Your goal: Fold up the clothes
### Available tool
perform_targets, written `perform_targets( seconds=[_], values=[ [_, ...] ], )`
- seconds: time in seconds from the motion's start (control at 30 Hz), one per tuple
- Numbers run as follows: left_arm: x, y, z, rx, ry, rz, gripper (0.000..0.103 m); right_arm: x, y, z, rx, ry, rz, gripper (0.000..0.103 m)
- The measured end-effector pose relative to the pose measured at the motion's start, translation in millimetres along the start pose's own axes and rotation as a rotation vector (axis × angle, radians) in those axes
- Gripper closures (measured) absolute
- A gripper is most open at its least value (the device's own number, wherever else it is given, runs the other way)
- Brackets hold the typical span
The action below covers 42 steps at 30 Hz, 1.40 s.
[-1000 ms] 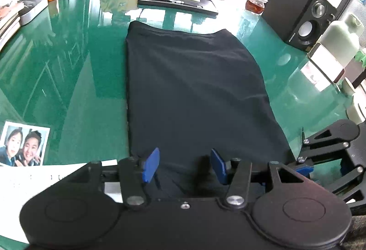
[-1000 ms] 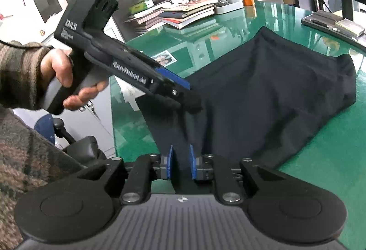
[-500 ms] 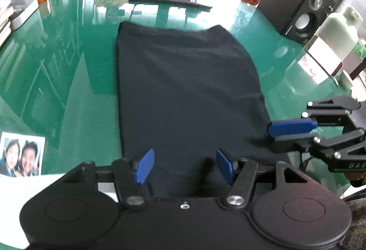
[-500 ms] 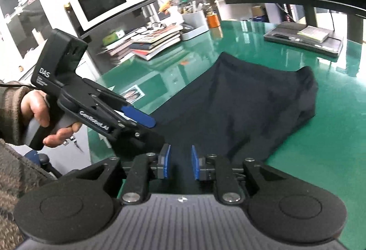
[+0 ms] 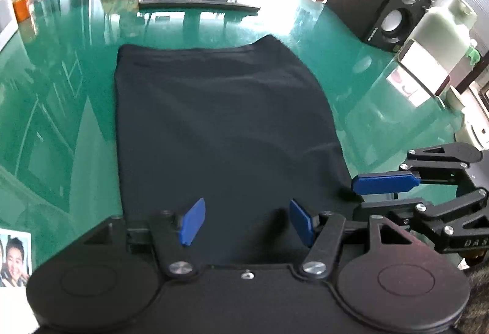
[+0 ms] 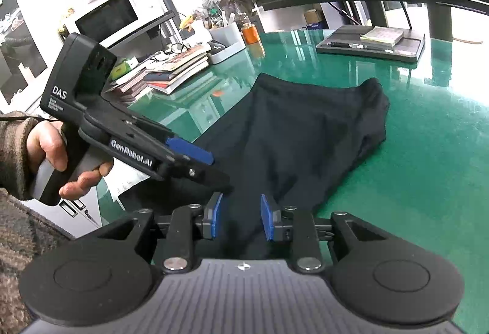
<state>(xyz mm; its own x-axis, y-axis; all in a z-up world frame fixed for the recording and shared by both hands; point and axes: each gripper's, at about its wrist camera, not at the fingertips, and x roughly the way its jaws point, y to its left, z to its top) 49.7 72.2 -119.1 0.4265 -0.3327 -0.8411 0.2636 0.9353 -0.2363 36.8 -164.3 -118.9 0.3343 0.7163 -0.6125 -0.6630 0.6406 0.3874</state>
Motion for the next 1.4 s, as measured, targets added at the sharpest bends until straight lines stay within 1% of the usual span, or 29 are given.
perform_targets(
  seconds=[0.1, 0.5, 0.6, 0.77, 0.83, 0.97, 1.0, 1.03, 1.07, 1.1, 1.13, 1.23, 1.4],
  values=[
    [-0.3, 1.4, -1.2, -0.008, -0.005, -0.006, 0.040, 0.1, 0.2, -0.3, 0.000, 0.002, -0.004, 0.075],
    [2.5, -1.7, -2.1, 0.019, -0.011, -0.010, 0.034, -4.1, 3.5, -0.9, -0.007, -0.003, -0.029, 0.074],
    [2.9, -1.9, -2.2, 0.021, -0.013, -0.013, 0.034, -5.1, 4.5, -1.5, -0.007, -0.005, -0.034, 0.068],
    [2.6, -2.1, -0.5, 0.019, -0.009, -0.014, 0.034, -6.6, 6.7, -2.4, -0.010, -0.013, -0.039, 0.068],
    [-1.2, -1.4, 2.8, 0.006, -0.032, -0.019, 0.034, -8.1, 6.7, -2.9, -0.005, -0.026, -0.049, 0.068],
    [-9.6, 3.1, 11.4, -0.030, -0.105, -0.002, 0.035, -16.1, -4.9, -2.6, 0.063, -0.103, -0.121, 0.069],
    [-10.2, 4.9, 16.0, -0.039, -0.124, 0.013, 0.039, -17.0, -8.1, -2.1, 0.079, -0.114, -0.136, 0.070],
    [-9.3, 6.5, 21.0, -0.041, -0.132, 0.025, 0.048, -17.4, -11.4, -0.8, 0.092, -0.121, -0.152, 0.077],
    [-8.3, 8.1, 26.0, -0.043, -0.140, 0.038, 0.052, -17.6, -15.7, 1.1, 0.110, -0.131, -0.176, 0.083],
    [-6.7, 9.6, 31.9, -0.042, -0.150, 0.055, 0.054, -16.6, -20.8, 5.0, 0.124, -0.138, -0.206, 0.083],
    [-4.5, 10.7, 37.9, -0.037, -0.159, 0.073, 0.054, -14.6, -26.6, 10.8, 0.134, -0.143, -0.239, 0.083],
    [2.8, 16.1, 55.4, -0.042, -0.184, 0.097, 0.055, -6.5, -36.2, 24.8, 0.127, -0.147, -0.291, 0.083],
    [17.1, 30.5, 87.0, -0.059, -0.218, 0.114, 0.055, 18.8, -47.5, 57.7, 0.061, -0.157, -0.327, 0.084]
  ],
)
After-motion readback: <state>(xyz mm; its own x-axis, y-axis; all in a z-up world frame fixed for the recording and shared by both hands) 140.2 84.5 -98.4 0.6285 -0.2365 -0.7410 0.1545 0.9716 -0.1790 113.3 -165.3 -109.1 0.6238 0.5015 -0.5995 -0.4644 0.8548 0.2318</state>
